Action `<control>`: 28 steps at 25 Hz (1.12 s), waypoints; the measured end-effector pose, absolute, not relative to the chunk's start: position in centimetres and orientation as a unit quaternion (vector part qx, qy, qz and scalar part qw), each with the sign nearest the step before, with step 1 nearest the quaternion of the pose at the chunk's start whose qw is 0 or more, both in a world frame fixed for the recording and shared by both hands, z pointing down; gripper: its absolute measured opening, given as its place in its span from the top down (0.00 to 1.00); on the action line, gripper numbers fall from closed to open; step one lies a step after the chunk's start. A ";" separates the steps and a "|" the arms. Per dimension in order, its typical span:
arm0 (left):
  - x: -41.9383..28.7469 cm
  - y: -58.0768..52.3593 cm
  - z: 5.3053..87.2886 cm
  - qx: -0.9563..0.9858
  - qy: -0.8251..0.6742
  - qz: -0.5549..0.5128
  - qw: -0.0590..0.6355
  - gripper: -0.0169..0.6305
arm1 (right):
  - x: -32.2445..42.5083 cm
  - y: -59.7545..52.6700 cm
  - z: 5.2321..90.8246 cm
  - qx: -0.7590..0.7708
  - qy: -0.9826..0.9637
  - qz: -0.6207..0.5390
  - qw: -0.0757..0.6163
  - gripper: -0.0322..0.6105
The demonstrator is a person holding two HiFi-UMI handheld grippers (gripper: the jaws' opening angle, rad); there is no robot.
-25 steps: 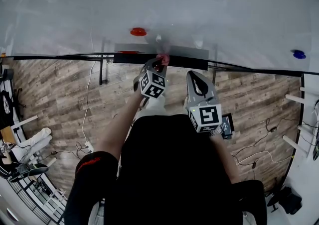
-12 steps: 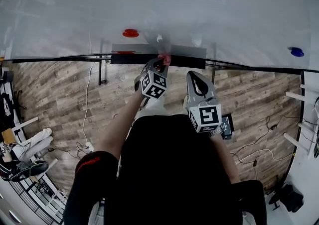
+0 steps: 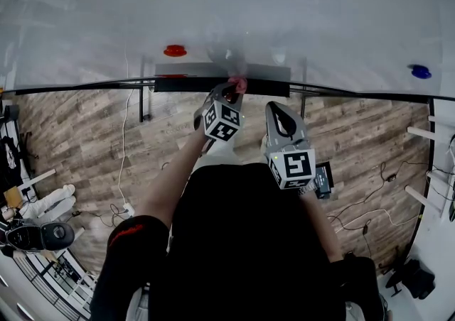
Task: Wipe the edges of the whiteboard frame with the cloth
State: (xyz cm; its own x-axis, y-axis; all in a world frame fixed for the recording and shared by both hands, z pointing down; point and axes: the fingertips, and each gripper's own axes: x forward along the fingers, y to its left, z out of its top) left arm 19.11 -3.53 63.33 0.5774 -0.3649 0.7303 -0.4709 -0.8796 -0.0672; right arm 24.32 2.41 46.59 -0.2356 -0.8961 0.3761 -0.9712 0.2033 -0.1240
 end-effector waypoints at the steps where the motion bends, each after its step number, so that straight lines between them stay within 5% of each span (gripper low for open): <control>1: 19.2 -3.5 63.3 0.886 -0.235 0.394 0.067 0.90 | 24.4 2.4 46.6 0.609 -0.767 0.169 0.111 0.95; 28: 22.1 -2.5 63.3 0.891 -0.225 0.388 0.070 0.90 | 26.3 3.2 46.7 0.608 -0.768 0.166 0.117 0.95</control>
